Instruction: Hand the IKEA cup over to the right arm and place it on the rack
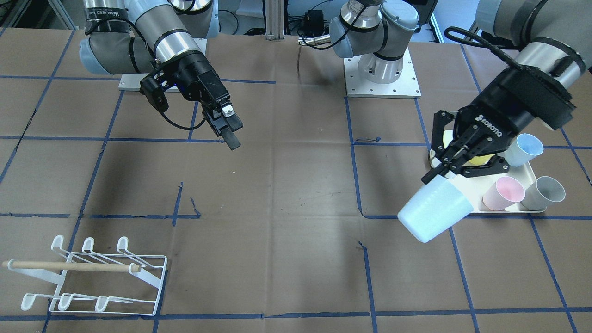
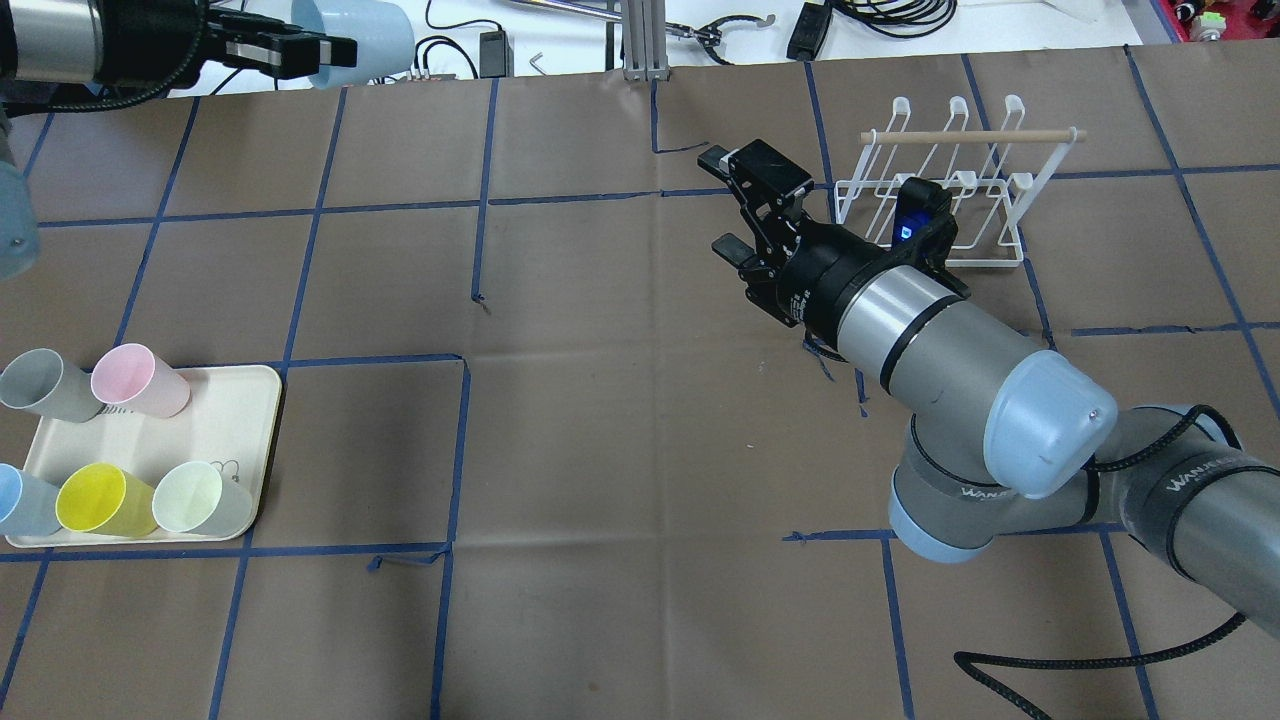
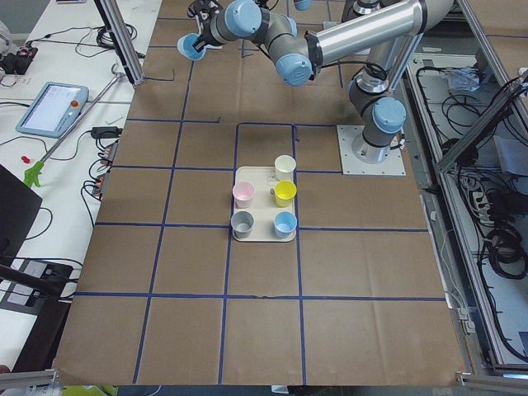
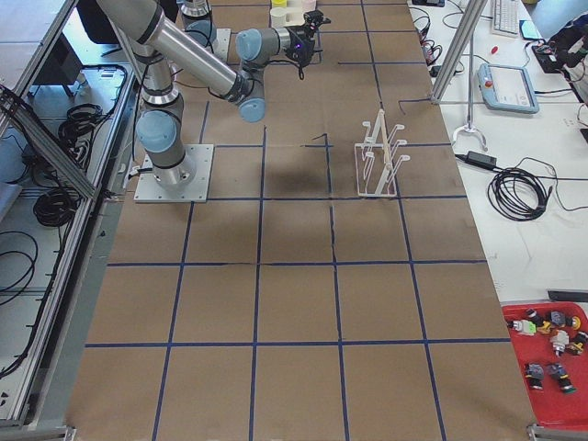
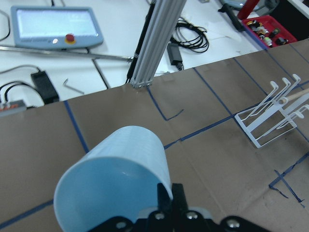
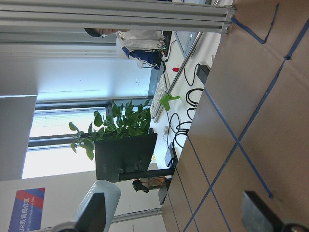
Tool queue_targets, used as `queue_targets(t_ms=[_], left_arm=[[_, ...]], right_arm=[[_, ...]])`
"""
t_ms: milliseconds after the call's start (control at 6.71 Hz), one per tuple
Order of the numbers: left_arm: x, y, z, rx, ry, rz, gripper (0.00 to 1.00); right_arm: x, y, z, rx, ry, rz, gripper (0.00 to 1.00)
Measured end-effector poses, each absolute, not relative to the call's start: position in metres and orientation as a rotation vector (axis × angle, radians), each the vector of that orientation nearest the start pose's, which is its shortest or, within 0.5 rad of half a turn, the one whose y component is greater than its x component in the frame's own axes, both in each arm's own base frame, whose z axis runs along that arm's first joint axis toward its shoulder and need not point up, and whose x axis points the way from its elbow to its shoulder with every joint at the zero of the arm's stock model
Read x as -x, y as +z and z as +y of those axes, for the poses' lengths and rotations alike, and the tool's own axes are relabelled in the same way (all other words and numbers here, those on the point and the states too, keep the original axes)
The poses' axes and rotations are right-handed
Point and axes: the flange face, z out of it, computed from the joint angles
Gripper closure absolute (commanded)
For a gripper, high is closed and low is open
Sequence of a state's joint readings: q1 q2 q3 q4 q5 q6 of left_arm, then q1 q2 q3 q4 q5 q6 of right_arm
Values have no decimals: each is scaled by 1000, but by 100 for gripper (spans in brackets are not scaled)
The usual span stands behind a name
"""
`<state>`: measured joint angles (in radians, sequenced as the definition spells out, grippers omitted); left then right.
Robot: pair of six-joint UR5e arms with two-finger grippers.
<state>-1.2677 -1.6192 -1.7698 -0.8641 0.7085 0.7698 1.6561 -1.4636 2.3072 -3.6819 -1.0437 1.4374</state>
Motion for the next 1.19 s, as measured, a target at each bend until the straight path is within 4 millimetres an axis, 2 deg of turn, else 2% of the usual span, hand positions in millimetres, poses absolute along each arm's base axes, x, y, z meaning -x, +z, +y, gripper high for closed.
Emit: queue_targets(t_ms=[298,596,894,1043,1191], left_arm=[[76,433,-537,-1314,-1698,2939,100],[98,405,-510,-1478,-1896,2777,100],[121,373,-498,-1584,-1982,2681,100],[139,364,-493,-1600,-2022,2667,100],[156,365,-485,-1593,-2070,2665,99]], right_arm=[[-217,363,-401,-866,-645,1668,0],[-216,363,-402,-865,-650,1668,0],[-214,364,-403,-898,-633,1634,0],[-214,364,-402,-966,-576,1583,0],[-214,363,-403,-1029,-520,1537,0]])
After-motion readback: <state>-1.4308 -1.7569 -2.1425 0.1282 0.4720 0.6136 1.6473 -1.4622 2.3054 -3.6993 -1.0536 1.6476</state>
